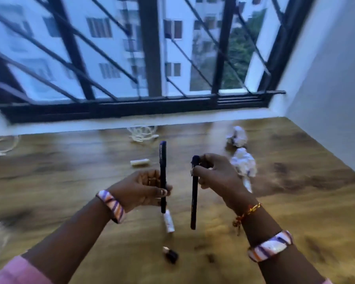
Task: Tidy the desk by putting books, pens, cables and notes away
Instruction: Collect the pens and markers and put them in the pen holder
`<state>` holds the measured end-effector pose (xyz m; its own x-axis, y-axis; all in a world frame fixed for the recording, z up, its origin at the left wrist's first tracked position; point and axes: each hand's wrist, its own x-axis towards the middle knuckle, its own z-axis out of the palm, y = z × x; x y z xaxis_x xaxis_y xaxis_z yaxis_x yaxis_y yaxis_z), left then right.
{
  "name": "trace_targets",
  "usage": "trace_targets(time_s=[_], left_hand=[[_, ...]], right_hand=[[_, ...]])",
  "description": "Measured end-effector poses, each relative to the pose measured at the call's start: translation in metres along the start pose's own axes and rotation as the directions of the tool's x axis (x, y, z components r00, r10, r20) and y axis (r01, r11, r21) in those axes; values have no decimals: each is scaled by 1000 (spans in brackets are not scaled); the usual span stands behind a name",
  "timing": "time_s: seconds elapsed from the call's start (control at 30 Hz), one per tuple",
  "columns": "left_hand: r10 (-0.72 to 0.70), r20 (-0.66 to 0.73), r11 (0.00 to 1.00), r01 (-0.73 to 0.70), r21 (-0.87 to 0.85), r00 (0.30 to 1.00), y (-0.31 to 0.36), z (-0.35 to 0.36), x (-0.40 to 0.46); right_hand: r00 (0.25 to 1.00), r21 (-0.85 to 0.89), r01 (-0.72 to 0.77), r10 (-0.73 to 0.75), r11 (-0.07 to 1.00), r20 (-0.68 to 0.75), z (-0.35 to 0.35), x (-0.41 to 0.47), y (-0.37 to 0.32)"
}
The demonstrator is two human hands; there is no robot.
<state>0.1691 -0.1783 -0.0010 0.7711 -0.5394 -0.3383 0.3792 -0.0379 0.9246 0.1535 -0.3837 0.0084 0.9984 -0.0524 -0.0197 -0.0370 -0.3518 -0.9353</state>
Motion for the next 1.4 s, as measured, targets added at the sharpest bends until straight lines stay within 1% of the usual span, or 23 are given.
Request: trace_targets(time_s=[0.07,0.1,0.2,0.27,0.3,0.33,0.4,0.43,0.5,0.53,0.57,0.6,0.63,0.73,0.77,0.83,0.9,0.97,1.07,1.17,1.3,1.33,1.4], left_hand=[[79,-119,995,-87,-57,990,2,-39,-33],[114,-181,992,-123,-40,977,5,-61,-53],[217,-328,976,-200,86,919,12,-123,-118],[295,-430,953,-232,194,854,17,-168,-175],[318,-473,943,-222,248,822,19,-188,-198],[358,-533,925,-211,317,767,20,-212,-228],[453,-668,874,-145,465,591,21,-259,-287],[489,-721,849,-78,523,491,23,-276,-308],[543,-793,788,159,595,276,25,-312,-361],[567,-803,748,293,596,185,26,-326,-385],[589,-800,708,406,578,113,27,-341,-406],[610,-790,670,493,556,61,30,-353,-425],[624,-781,641,555,530,25,31,-365,-439],[624,-778,627,637,448,-66,34,-401,-468],[604,-794,629,653,421,-71,33,-411,-472],[550,-834,652,647,395,-45,29,-427,-473],[488,-873,677,627,386,10,22,-441,-467],[457,-887,667,632,394,71,15,-451,-459],[450,-883,681,588,436,133,10,-460,-453],[466,-874,682,574,453,137,8,-457,-452],[585,-805,625,577,526,101,12,-437,-446],[620,-777,610,557,564,108,16,-428,-440],[677,-718,578,486,655,162,24,-403,-421]], right_hand=[[992,53,95,-98,994,78,42,2,-27],[981,82,135,-145,987,128,66,4,-42],[917,158,265,-299,951,264,141,5,-85],[870,198,339,-386,920,307,203,4,-118],[853,216,361,-415,907,318,228,1,-134],[829,242,380,-445,893,339,261,-2,-152],[769,276,440,-517,854,375,328,-10,-187],[745,268,487,-555,832,371,353,-13,-201],[710,285,532,-604,797,362,414,-23,-233],[708,322,514,-605,795,365,443,-28,-246],[704,348,495,-602,796,376,468,-33,-259],[698,370,484,-605,793,384,491,-38,-271],[693,384,484,-612,787,381,509,-42,-281],[659,377,537,-654,755,372,561,-43,-307],[650,358,558,-662,749,373,576,-43,-315],[625,310,593,-667,743,405,602,-40,-325],[578,201,656,-656,727,485,624,-40,-332],[536,115,707,-635,698,557,640,-41,-333],[522,53,715,-583,697,622,649,-41,-328],[529,34,720,-579,693,620,635,-37,-321],[578,-24,722,-583,692,571,593,-31,-304],[597,-40,713,-577,700,557,580,-30,-297],[632,-73,701,-570,709,525,552,-29,-282]])
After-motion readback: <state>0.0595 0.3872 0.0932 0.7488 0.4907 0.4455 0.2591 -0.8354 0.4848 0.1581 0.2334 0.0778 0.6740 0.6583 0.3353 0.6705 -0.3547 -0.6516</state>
